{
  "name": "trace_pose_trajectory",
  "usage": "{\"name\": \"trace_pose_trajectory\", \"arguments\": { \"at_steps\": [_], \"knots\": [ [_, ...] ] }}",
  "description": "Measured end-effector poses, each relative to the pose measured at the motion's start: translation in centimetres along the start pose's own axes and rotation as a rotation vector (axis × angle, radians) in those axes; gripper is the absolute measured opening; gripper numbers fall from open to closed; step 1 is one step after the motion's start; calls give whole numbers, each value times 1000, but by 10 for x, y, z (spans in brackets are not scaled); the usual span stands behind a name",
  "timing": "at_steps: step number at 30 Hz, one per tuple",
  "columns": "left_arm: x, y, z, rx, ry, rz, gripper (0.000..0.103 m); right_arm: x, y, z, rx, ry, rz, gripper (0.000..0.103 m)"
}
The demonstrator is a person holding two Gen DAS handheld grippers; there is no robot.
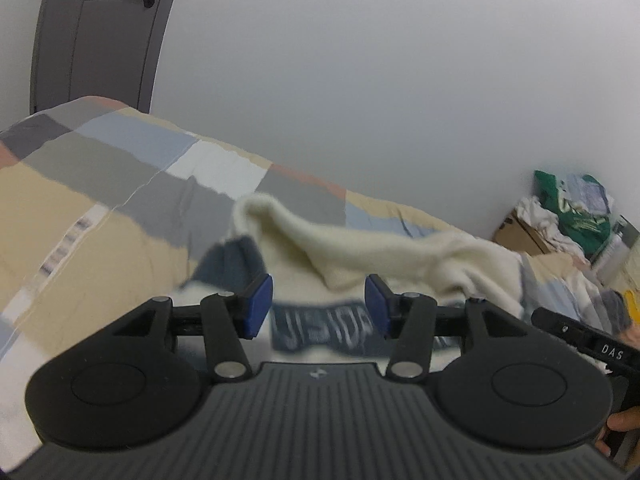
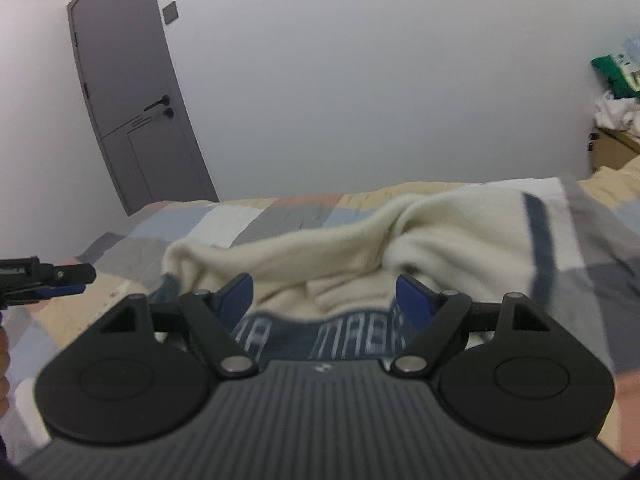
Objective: Fold large clothes
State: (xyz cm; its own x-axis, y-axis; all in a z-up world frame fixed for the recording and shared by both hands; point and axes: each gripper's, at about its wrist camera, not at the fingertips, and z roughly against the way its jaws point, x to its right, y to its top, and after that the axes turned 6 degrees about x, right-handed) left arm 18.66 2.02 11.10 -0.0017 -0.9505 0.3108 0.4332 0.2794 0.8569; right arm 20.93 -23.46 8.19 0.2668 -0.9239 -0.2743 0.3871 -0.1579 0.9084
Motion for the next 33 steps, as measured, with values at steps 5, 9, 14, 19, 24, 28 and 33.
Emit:
{"name": "trace_pose_trajectory", "arguments": {
  "at_steps": [5,9,14,19,24,28,33],
  "knots": [
    [4,-28,57,-22,2,21,57,-11,-14,71,22,-9,5,80],
    [-2,-53,84,-45,15,34,57,-12,-34,112,36,-33,13,80],
    [-24,-75,92,-131,95,71,57,7,-53,135,-13,-75,-139,83],
    [-61,-72,78,-229,146,171,57,34,-54,131,-46,-145,-226,88],
    [-77,-70,56,-294,90,182,57,64,-58,107,-76,-151,-306,88],
    [-68,-80,42,-332,48,104,57,71,-73,86,-142,-143,-336,87],
    [-39,-97,14,-389,3,-65,56,63,-85,74,-172,-106,-374,87]
  ]
}}
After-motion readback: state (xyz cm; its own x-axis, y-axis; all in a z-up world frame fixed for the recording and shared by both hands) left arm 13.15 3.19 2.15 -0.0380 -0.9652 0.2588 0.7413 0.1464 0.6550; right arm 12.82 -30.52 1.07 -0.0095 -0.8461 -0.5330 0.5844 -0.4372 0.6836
